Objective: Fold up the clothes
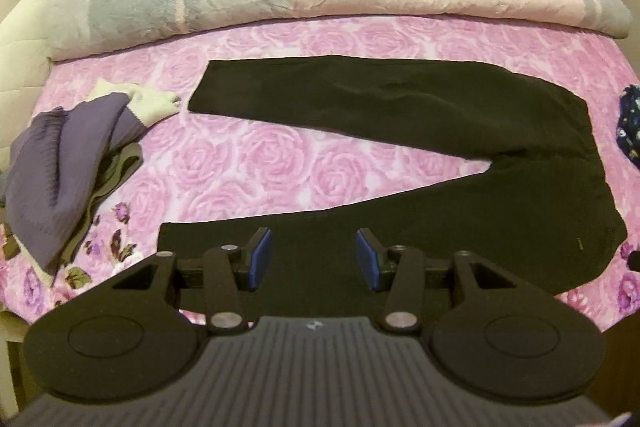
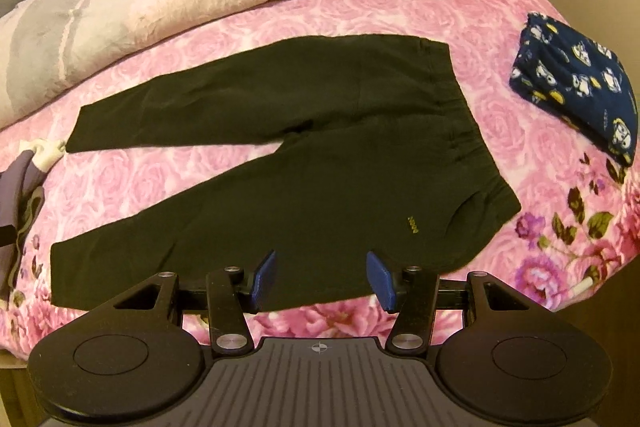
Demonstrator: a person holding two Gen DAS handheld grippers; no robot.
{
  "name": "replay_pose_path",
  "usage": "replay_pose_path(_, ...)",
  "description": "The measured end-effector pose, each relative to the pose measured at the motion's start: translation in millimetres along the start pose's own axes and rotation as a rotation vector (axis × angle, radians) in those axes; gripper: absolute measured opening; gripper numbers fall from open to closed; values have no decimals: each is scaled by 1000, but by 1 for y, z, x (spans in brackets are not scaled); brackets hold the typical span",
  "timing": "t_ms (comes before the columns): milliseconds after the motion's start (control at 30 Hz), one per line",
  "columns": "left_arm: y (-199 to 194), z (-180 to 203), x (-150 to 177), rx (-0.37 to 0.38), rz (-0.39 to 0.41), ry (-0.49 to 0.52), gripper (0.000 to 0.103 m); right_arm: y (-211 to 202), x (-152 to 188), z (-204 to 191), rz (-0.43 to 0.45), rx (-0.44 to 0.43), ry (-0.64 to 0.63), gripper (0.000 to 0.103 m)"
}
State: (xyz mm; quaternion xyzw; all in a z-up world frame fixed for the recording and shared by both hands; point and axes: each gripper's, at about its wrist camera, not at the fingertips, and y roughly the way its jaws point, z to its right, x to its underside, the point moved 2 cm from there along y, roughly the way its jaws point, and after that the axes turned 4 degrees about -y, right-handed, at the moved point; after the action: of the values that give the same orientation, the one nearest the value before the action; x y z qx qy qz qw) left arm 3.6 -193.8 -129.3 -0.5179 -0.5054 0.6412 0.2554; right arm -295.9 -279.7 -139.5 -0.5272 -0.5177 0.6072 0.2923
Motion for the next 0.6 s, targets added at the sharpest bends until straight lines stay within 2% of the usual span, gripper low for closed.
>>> replay_pose_path(167, 6, -6, 3, 11, -20, 1, 42, 11, -2, -4, -25, 16, 2, 53)
replay_pose_path(333, 10, -17, 6, -19, -30, -30, 42, 21, -7, -2, -32, 13, -7, 53)
replay_pose_path(600, 24, -4, -2, -37, -49, -55, 42, 40, -20, 32, -55, 39, 4, 53)
